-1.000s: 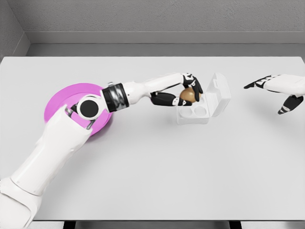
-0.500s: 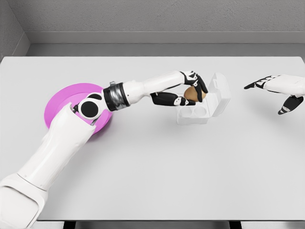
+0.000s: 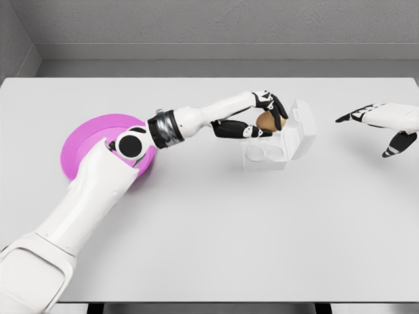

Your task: Pack egg into the box and close the box lid

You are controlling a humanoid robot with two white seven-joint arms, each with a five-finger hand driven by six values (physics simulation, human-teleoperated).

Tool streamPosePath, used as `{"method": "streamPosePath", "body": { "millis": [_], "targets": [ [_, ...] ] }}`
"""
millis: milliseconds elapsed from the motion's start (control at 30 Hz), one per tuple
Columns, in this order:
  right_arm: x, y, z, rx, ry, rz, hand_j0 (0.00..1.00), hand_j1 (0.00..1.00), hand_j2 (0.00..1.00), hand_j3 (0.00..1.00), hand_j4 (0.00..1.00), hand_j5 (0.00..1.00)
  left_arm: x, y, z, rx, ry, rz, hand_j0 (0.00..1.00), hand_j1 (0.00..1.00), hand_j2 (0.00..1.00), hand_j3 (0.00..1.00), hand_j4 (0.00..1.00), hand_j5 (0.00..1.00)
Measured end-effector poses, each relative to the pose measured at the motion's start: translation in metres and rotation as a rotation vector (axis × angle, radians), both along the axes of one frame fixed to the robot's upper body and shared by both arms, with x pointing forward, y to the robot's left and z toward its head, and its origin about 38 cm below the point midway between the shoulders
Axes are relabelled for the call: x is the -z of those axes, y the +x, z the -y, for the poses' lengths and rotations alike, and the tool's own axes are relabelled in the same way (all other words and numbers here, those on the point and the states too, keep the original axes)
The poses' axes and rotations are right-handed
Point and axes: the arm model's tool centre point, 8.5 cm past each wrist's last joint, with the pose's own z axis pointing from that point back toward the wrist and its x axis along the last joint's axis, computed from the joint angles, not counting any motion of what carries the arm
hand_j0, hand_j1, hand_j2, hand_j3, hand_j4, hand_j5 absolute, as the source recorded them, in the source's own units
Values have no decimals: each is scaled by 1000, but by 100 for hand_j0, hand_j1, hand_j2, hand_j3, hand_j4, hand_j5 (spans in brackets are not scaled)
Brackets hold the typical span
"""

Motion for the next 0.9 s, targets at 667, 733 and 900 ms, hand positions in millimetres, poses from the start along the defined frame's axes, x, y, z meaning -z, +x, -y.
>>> {"method": "streamPosePath", "body": {
  "millis": [667, 733, 900],
  "targets": [
    [-4, 1, 1, 1, -1, 8, 100, 100, 100, 100, 100, 100, 20, 8, 0, -28, -92, -141, 44, 44, 44, 44, 44, 44],
    [-5, 1, 1, 1, -1, 10, 100, 100, 100, 100, 100, 100, 23, 8, 0, -29, -97, -155, 44, 44, 44, 44, 44, 44],
    [-5, 1, 1, 2, -2, 10, 100, 100, 100, 100, 100, 100, 28, 8, -1, -33, -108, -180, 44, 44, 44, 44, 44, 44]
  ]
}}
